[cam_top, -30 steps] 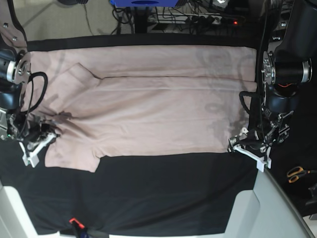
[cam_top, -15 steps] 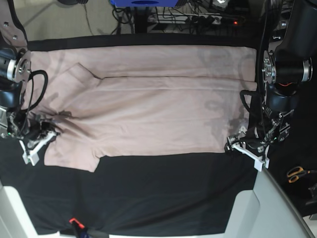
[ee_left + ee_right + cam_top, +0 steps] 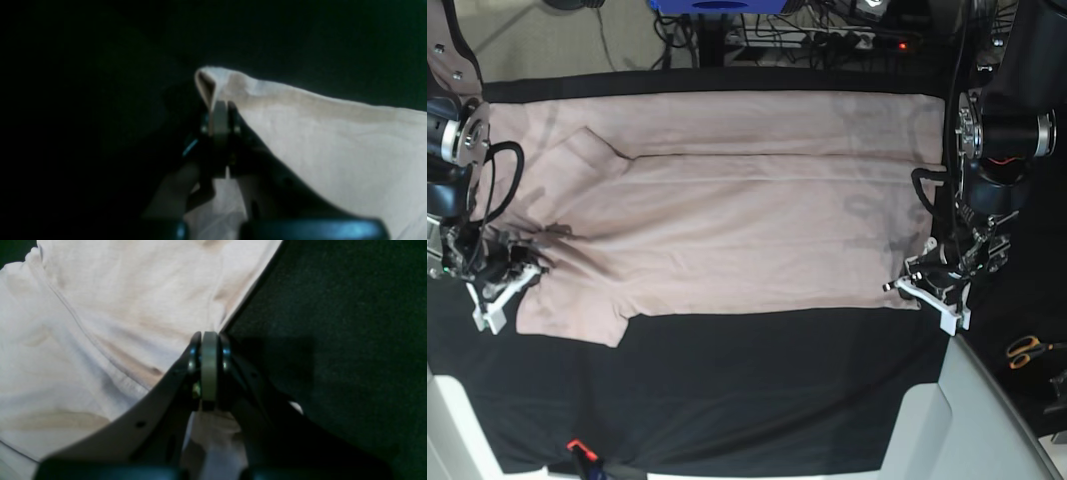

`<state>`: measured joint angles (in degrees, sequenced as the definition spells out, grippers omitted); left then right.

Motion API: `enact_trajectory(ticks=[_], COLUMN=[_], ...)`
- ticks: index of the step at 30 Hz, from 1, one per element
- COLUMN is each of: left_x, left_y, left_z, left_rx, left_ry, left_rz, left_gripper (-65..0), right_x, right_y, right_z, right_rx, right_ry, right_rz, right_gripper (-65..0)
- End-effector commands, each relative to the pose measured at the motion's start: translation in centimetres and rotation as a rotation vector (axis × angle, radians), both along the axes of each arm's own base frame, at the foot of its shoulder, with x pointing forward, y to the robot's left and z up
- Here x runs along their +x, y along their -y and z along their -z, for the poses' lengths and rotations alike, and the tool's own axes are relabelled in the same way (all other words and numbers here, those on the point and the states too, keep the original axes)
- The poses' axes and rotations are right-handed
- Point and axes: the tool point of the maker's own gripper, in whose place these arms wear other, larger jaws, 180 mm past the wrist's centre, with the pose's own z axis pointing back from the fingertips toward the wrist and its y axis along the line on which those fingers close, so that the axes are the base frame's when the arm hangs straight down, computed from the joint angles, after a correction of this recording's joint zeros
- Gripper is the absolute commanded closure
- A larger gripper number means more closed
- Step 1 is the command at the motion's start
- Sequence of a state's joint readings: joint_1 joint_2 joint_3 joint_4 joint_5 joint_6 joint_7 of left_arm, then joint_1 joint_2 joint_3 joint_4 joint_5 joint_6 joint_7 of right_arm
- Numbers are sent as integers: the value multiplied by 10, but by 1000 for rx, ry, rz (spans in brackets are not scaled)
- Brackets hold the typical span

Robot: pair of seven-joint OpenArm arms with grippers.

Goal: Fold the T-shirt properly
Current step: 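Lift the hem with both grippers and fold it toward the collar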

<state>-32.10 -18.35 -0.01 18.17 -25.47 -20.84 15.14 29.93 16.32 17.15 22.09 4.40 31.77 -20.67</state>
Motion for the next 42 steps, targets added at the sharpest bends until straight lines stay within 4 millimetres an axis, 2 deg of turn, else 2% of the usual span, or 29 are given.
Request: enact_trajectory(ticks=[1, 3, 6, 9, 14, 20, 25, 29, 32, 36, 42], left_x=[15, 18, 22, 32, 33, 20, 16, 18, 19, 19, 20], left_y=[-6, -6, -9, -18, -20, -16, -12, -16, -16, -17, -17], left_z=[-16, -18, -24, -44, -61, -54, -59, -64, -66, -66, -68], left_rx=[12, 11, 20, 55, 97, 106, 113, 126, 126, 127, 128], left_ry=[45, 51, 66, 124, 190, 186, 213, 226, 229, 231, 235], left_rz=[-7, -8, -6, 14, 55, 75, 91, 95, 94, 94, 92], left_gripper=[0, 0, 0, 0, 0, 0, 0, 0, 0, 0, 0], right_x=[21, 29, 32, 42, 54, 58, 64, 74, 74, 76, 76], right_y=[10, 12, 15, 9, 11, 12, 13, 1, 0, -11, -10], right_z=[-20, -29, -34, -46, -67, -75, -88, -104, -107, -108, -108], right_rx=[-13, -21, -38, -46, -80, -90, -111, -115, -119, -99, -101], right_ry=[72, 119, 157, 204, 271, 293, 337, 389, 402, 412, 411], right_rz=[12, 16, 15, 1, -13, -15, -23, -42, -45, -65, -67], right_gripper=[0, 0, 0, 0, 0, 0, 0, 0, 0, 0, 0])
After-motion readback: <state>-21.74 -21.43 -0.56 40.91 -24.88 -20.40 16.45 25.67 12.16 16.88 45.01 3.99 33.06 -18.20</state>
